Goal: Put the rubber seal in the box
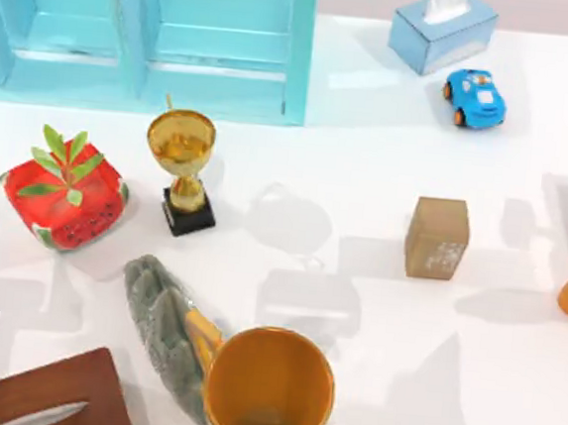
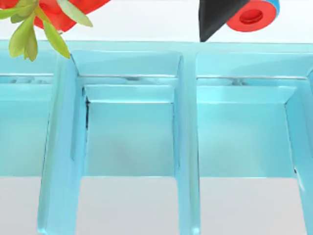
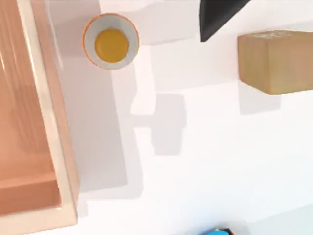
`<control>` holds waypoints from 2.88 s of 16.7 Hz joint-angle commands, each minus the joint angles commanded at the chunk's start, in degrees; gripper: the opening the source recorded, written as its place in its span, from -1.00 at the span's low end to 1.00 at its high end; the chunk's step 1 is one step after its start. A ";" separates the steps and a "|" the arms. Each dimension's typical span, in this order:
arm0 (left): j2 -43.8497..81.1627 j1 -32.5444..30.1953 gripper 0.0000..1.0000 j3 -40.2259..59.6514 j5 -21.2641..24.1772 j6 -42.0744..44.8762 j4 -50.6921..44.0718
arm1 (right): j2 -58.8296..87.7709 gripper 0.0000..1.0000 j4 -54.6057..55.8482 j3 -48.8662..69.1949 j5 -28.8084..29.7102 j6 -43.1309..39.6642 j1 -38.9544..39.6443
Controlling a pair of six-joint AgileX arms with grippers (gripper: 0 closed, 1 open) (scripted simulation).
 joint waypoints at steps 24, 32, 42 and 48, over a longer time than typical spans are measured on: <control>0.00 0.00 1.00 0.00 0.00 0.00 0.00 | 58.05 1.00 -23.06 41.96 -1.06 11.95 20.96; 0.00 0.00 1.00 0.00 0.00 0.00 0.00 | 60.58 1.00 -9.05 30.58 -1.04 12.27 21.22; 0.00 0.00 1.00 0.00 0.00 0.00 0.00 | 60.58 -0.21 -9.05 30.58 -1.04 12.27 21.22; 0.00 0.00 1.00 0.00 0.00 0.00 0.00 | 60.58 -1.00 -9.05 30.58 -1.04 12.27 21.22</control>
